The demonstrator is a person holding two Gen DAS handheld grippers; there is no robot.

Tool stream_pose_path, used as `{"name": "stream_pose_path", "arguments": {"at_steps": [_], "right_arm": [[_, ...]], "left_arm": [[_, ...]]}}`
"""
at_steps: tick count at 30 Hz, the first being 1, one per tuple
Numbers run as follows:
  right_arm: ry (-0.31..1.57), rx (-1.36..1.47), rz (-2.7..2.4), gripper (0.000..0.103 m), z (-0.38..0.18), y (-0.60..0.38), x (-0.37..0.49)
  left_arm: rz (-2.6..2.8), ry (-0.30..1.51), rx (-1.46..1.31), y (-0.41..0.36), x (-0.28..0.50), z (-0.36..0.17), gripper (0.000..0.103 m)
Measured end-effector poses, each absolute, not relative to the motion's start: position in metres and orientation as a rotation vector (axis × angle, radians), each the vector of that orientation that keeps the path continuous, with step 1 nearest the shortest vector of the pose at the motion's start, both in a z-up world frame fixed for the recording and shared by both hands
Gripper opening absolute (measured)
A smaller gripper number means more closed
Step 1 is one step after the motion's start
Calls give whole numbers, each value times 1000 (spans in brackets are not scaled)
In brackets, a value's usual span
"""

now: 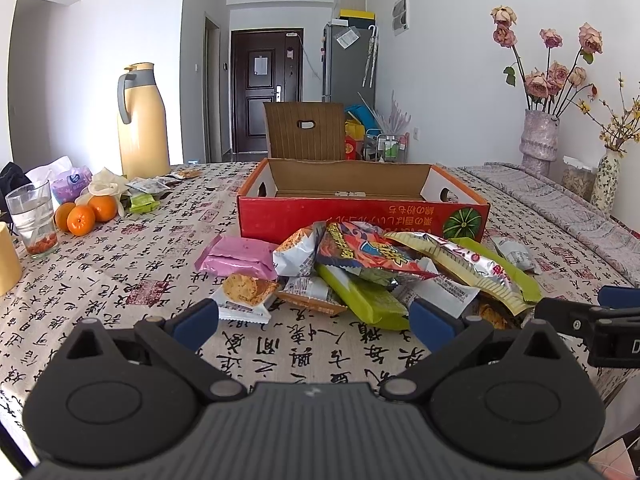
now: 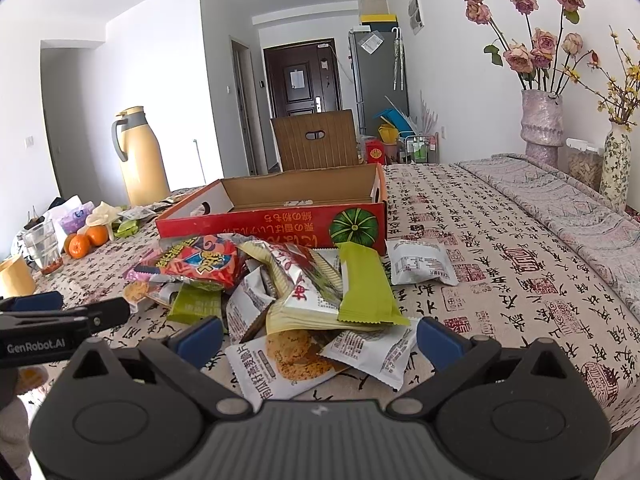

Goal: Organize snacks

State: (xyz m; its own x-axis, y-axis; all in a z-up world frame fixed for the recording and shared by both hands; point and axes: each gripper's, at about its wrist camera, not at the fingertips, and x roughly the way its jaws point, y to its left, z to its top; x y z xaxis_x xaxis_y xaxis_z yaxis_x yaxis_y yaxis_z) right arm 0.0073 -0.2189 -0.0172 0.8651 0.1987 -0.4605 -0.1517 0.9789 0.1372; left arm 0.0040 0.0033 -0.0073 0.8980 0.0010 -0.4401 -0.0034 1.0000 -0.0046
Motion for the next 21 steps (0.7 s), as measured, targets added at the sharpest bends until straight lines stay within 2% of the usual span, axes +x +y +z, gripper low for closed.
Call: {"name": "stream_pose_path", "arguments": {"at_steps": [21], "right_arm": [[497,97,185,103,-20,-218,8]], "left_arm": [[2,456,-5,3,4,-8,103]]}}
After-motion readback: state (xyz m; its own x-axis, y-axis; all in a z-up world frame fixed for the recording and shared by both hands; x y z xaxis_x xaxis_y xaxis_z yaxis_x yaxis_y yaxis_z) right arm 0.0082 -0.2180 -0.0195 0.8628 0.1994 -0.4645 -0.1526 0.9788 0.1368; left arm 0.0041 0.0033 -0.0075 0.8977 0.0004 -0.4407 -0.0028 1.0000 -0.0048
